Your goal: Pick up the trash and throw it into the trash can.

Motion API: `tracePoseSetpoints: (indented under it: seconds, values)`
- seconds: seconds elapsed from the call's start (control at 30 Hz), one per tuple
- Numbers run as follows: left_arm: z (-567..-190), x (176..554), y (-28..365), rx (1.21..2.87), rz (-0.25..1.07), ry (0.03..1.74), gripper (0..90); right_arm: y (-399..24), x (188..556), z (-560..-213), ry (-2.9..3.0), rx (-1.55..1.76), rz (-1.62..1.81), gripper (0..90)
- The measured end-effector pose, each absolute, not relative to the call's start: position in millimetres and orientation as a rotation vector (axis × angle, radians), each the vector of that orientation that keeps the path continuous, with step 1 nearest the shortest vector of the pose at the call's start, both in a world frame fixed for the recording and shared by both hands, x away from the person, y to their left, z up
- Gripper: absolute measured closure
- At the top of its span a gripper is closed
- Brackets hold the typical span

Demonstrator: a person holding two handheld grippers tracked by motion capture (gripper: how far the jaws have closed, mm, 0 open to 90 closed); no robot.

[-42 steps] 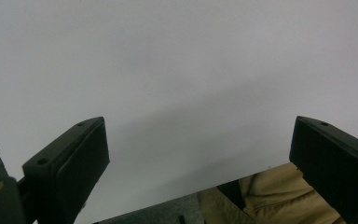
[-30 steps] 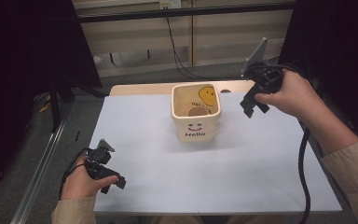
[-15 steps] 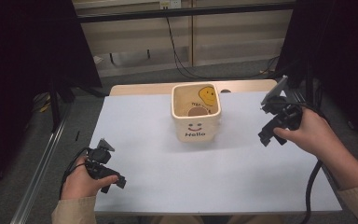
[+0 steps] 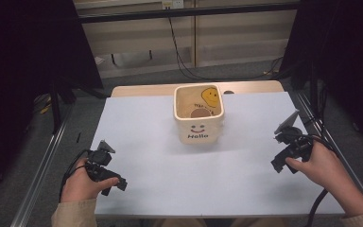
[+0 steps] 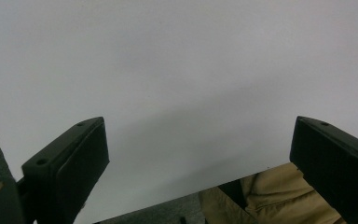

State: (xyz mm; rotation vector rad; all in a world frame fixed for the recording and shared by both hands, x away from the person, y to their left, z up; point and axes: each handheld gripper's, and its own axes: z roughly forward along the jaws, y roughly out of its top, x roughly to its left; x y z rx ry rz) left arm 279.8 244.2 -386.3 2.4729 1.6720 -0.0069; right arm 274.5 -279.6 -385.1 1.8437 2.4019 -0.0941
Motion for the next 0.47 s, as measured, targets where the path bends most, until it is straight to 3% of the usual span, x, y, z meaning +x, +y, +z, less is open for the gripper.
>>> tracePoseSetpoints:
  seconds: [0.47]
  values:
    - [-389.3,279.8,239.1,2.450,-0.023,1.694,4.3,-300.4,253.7,-421.7,2.414,1.978,-0.067,7.7]
